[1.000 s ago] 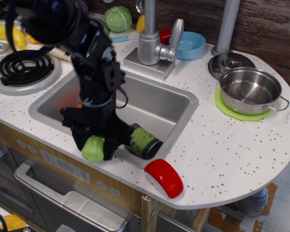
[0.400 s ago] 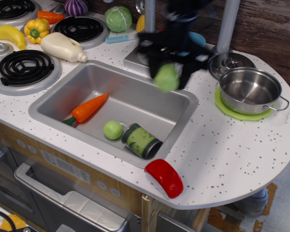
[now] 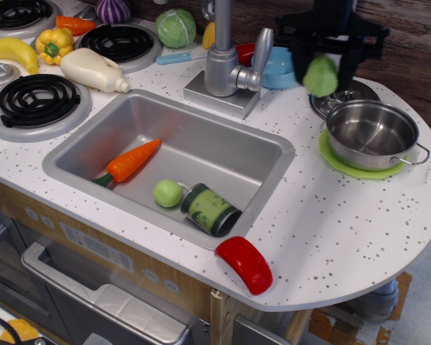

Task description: Put broccoli in pot or pan

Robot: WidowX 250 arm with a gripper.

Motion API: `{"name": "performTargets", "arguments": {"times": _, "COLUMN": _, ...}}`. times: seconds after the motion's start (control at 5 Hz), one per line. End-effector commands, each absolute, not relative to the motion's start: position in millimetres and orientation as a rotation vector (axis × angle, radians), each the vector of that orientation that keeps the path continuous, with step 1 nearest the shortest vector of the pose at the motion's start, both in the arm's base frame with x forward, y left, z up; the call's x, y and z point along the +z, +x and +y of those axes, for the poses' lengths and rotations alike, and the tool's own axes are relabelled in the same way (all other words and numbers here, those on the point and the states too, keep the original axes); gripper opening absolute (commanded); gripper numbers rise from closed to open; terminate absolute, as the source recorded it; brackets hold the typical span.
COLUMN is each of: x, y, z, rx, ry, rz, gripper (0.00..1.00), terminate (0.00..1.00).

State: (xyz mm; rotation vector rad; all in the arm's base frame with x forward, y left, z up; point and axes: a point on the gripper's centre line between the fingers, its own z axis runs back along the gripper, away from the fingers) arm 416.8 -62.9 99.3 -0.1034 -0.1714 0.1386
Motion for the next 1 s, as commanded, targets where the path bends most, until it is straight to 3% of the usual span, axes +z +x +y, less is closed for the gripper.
{"name": "performTargets", "arguments": {"times": 0.0, "x": 101, "y": 438, "z": -79, "rx": 0.139, "ry": -0.243, "rz": -0.272, "gripper": 0.00, "terminate": 0.00}}
{"name": "performTargets", "arguments": {"times": 0.4, "x": 98, "y": 445, "z": -91, "rx": 0.172, "ry": -0.137, "rz": -0.254, "gripper": 0.00, "terminate": 0.00}}
{"name": "performTargets", "arguments": {"times": 0.6, "x": 98, "y": 448, "z": -93, "rx": 0.186, "ry": -0.135, "rz": -0.255, "gripper": 1.00, "terminate": 0.00}}
{"name": "performTargets", "arguments": {"times": 0.8, "x": 98, "y": 448, "z": -93, "rx": 0.186, "ry": -0.135, "rz": -0.255, "gripper": 1.00, "terminate": 0.00}}
